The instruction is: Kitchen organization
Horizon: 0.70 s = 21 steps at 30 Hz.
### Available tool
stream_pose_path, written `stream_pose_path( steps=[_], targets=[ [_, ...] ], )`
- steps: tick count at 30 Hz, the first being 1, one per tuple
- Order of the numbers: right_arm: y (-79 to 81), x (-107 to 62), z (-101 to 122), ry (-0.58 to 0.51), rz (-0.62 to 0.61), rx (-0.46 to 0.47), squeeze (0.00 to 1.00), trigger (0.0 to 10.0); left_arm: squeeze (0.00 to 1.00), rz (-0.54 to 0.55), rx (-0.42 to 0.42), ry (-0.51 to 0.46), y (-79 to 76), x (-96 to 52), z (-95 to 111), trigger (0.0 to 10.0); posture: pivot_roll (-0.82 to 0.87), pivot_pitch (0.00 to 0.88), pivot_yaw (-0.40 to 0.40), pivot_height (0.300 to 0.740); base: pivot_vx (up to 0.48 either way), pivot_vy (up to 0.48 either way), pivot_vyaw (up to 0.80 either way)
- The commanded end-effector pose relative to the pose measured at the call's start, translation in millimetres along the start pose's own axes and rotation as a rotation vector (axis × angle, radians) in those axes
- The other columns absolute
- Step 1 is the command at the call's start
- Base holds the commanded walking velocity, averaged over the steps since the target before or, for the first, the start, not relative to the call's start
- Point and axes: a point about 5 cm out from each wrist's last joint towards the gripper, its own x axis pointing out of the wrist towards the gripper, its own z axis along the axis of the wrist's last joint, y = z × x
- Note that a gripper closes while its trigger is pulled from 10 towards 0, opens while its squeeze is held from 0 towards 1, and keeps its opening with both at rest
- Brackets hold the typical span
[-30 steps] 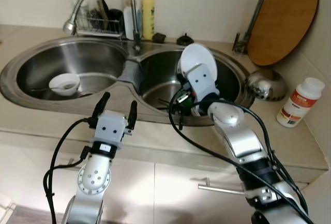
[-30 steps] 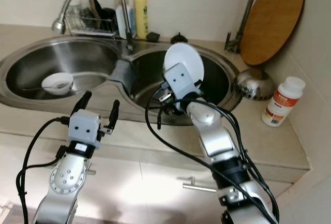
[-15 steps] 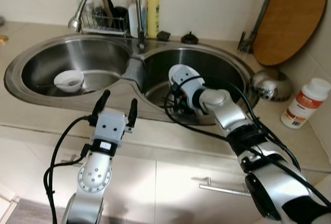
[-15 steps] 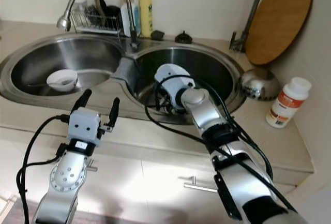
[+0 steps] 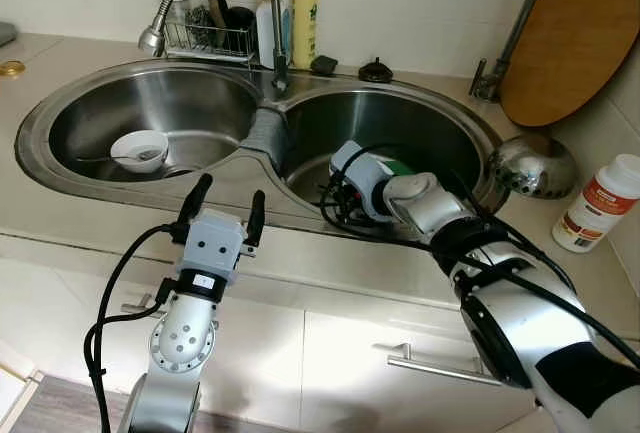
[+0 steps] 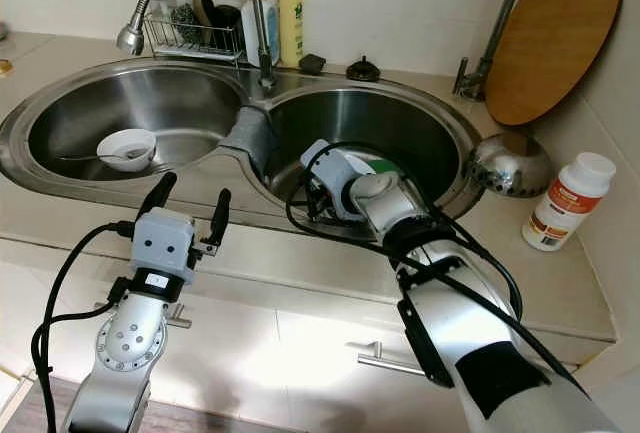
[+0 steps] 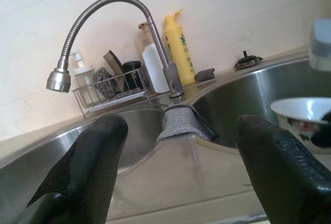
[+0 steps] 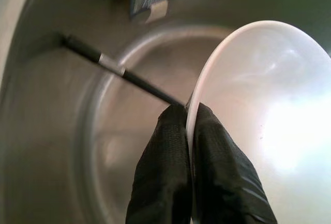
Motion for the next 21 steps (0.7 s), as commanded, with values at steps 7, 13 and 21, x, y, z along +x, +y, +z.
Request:
stream_pose_path(
  steps=[7,13,21],
  targets=[
    [-17.6,-9.7,31.8,-0.051,-0.063,-0.079,0.0,10.0,0.0,-0.003,-0.011,0.003,-4.1,-1.4,1.5,10.0,0.16,0.0,-0.061,0.74,0.0,0.0,0.0],
    [-7.6,-4.1,20.9,0.026,-0.006,-0.171,0.0,10.0,0.0,-0.001,-0.012,0.005,-4.5,-1.5,1.3,10.0,0.17,0.0,-0.066,0.74,0.0,0.0,0.0],
    [-6.5,-1.7,13.3,0.046,-0.047,-0.177,0.0,10.0,0.0,0.001,-0.016,0.002,-5.5,-1.5,2.2,10.0,0.17,0.0,-0.073,0.74,0.0,0.0,0.0]
  ],
)
